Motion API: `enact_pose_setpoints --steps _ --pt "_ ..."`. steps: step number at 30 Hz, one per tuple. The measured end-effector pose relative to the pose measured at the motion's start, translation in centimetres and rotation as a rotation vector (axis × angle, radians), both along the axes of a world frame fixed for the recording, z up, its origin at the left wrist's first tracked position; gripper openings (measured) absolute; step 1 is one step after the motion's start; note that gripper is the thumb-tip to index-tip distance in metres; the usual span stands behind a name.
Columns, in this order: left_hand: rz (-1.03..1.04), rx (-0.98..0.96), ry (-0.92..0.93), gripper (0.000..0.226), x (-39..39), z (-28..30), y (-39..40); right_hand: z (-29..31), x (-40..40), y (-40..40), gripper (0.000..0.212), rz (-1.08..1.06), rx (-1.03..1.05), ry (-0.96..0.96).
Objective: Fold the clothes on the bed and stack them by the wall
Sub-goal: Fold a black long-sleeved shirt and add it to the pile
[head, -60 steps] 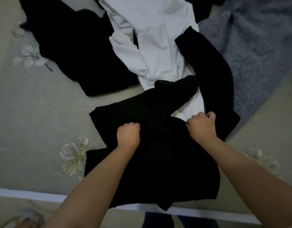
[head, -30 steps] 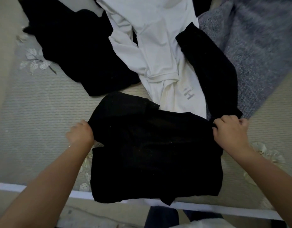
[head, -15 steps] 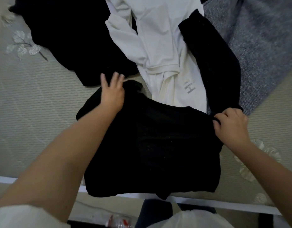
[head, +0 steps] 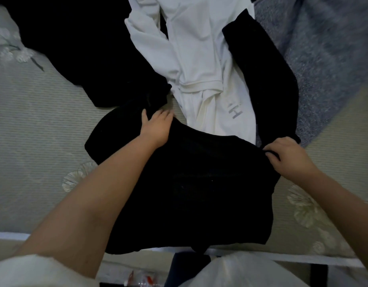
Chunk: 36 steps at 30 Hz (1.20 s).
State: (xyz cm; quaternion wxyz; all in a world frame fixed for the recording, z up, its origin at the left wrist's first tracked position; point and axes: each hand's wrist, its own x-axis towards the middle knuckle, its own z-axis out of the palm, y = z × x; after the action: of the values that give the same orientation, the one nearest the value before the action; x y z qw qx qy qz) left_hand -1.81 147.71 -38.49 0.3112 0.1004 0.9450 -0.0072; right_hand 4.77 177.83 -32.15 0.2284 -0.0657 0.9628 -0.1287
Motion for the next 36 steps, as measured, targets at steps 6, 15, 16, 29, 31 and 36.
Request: enact_pose_setpoints --steps 6,15,16,29,31,36 --pt "-0.008 -0.039 -0.012 0.032 -0.8 0.4 -0.1 2.6 0.2 2.1 0.011 0.032 -0.049 -0.025" --pt "0.153 0.455 0.160 0.028 2.1 6.7 -3.1 0.9 1.5 0.5 0.032 0.124 0.407 -0.084" --pt "0.158 0.487 0.164 0.028 2.6 7.8 -3.7 0.9 1.8 0.1 0.030 0.090 0.384 -0.053" --pt "0.561 0.890 1.008 0.020 4.4 32.5 1.5 23.2 -1.7 1.6 0.017 -0.274 -0.518 0.706" --pt "0.538 0.885 1.119 0.019 5.5 36.7 3.5 28.1 -1.2 1.7 0.015 -0.167 -0.500 0.848" --pt "0.415 0.862 1.383 0.019 8.6 46.9 7.4 39.5 1.0 2.6 0.014 -0.122 -0.596 1.165"
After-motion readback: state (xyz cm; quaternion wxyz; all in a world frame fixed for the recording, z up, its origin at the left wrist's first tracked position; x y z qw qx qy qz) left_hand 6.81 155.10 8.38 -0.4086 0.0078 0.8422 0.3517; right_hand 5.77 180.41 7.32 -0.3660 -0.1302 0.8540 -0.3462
